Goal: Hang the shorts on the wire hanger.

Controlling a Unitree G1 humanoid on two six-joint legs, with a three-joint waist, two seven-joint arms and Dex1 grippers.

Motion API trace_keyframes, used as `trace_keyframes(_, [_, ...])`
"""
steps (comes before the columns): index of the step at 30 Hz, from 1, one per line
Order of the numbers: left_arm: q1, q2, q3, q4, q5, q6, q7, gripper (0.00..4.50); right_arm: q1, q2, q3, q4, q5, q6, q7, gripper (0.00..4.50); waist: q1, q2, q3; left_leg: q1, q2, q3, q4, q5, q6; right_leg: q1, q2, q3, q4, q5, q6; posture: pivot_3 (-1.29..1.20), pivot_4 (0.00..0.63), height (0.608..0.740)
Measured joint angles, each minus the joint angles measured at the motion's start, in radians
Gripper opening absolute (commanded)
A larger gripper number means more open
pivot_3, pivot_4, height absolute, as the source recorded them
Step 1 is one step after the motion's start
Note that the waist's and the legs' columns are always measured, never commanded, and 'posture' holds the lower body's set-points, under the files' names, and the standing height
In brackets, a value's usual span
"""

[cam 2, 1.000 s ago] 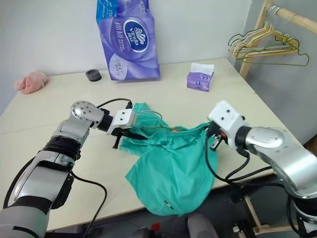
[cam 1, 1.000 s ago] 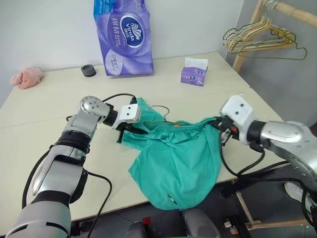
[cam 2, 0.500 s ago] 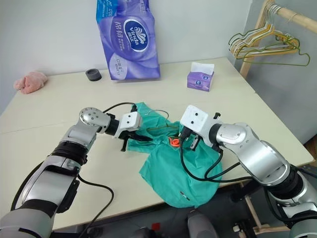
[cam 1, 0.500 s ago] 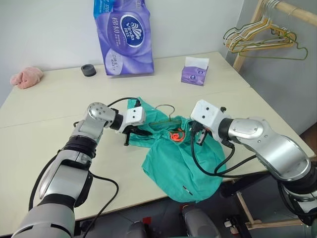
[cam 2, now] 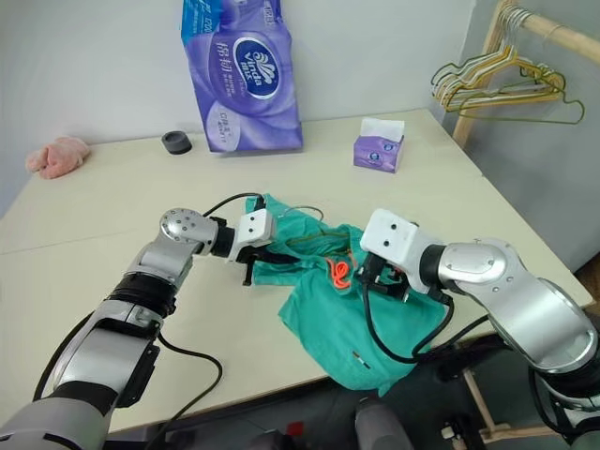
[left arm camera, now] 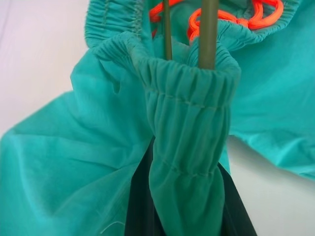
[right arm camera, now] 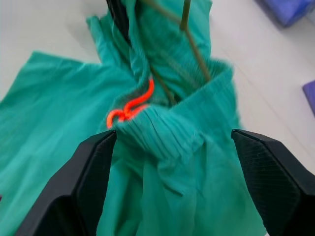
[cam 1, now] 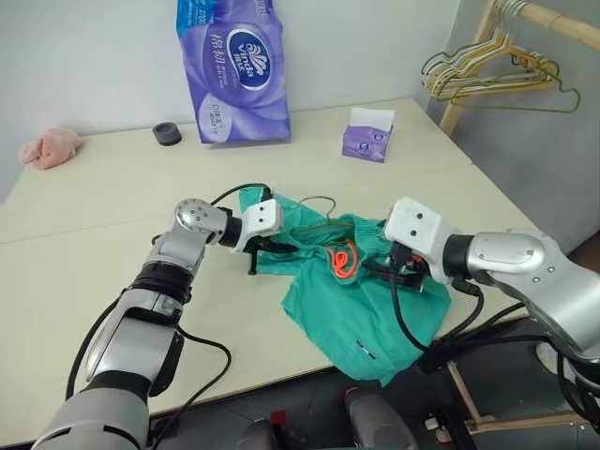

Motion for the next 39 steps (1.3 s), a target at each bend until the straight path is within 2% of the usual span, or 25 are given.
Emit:
trace_keyframes(3, [0.031,-0.002,0.006,-0.052,-0.033,0.052,-0.04,0.0,0.026,-0.05,-0.076,-0.001,0.015,-0.008,0.03,3.81,-0.001,0.0,0.0,0.0,0.0,0.0,0.0,0.0,0.0,0.0,0.0,0.0,0.0,0.0,0.0,-0.3,0.077,0.74])
trace_keyframes(6, [0.068,0.008,0.004,-0.123,-0.052,0.099,-0.102,0.0,0.083,-0.136,-0.099,0.014,-0.015,-0.067,0.041,3.81,-0.001,0.001,0.0,0.0,0.0,0.002,0.0,0.0,0.0,0.0,0.0,0.0,0.0,0.0,0.0,-0.3,0.075,0.74])
trace_keyframes(8, [0.086,0.031,-0.006,-0.149,-0.055,0.109,-0.147,0.0,0.098,-0.151,-0.116,0.049,-0.029,-0.086,0.041,3.81,-0.008,0.001,-0.001,0.001,0.0,0.003,0.0,0.0,0.0,0.0,0.001,0.001,0.0,0.0,0.0,-0.3,0.075,0.74])
trace_keyframes(14, [0.096,0.046,-0.028,-0.183,-0.054,0.11,-0.213,0.0,0.044,-0.063,-0.154,0.081,-0.013,-0.09,0.031,3.81,-0.02,0.002,-0.001,0.002,0.0,0.003,0.0,0.0,0.0,0.001,0.001,0.001,0.0,0.0,0.0,-0.3,0.065,0.74])
trace_keyframes(19, [0.097,0.045,-0.032,-0.18,-0.046,0.088,-0.196,0.0,0.025,-0.049,-0.156,0.101,0.016,-0.063,0.04,3.81,-0.022,0.002,-0.001,0.001,0.0,0.002,0.0,0.0,0.0,0.001,0.0,0.001,0.0,0.0,0.0,-0.3,0.062,0.74])
trace_keyframes(24, [0.111,0.002,-0.034,-0.181,-0.034,0.064,-0.154,0.0,-0.042,0.057,-0.143,0.096,0.082,0.011,0.034,3.81,-0.025,0.002,-0.002,0.002,0.0,0.001,0.0,0.0,0.0,0.001,0.0,0.001,0.0,0.0,0.0,-0.31,0.062,0.74])
trace_keyframes(26, [0.127,-0.028,-0.04,-0.194,-0.035,0.065,-0.141,0.0,-0.053,0.067,-0.122,0.08,0.103,0.029,0.04,3.81,-0.024,0.002,-0.002,0.002,0.0,0.001,0.0,0.0,0.0,0.001,-0.001,0.001,0.0,0.0,0.0,-0.31,0.062,0.74])
trace_keyframes(29, [0.146,-0.038,-0.046,-0.204,-0.036,0.078,-0.142,0.0,-0.05,0.04,-0.087,0.056,0.116,0.035,0.059,3.81,-0.024,0.002,-0.002,0.001,0.0,0.001,0.0,0.0,0.0,0.001,-0.001,0.001,0.0,0.0,0.0,-0.31,0.062,0.74])
trace_keyframes(36, [0.138,-0.006,-0.045,-0.207,-0.034,0.088,-0.143,0.0,0.02,-0.123,-0.101,0.06,0.106,0.02,0.091,3.81,-0.024,0.003,-0.002,0.001,0.0,0.002,0.0,0.0,0.0,0.001,-0.001,0.001,0.0,0.0,0.0,-0.31,0.063,0.74])
trace_keyframes(39, [0.121,-0.004,-0.045,-0.208,-0.035,0.09,-0.141,0.0,0.036,-0.149,-0.102,0.058,0.118,0.012,0.124,3.81,-0.025,0.003,-0.002,0.002,0.0,0.002,0.0,0.0,0.0,0.001,-0.001,0.001,0.0,0.0,0.0,-0.32,0.062,0.74])
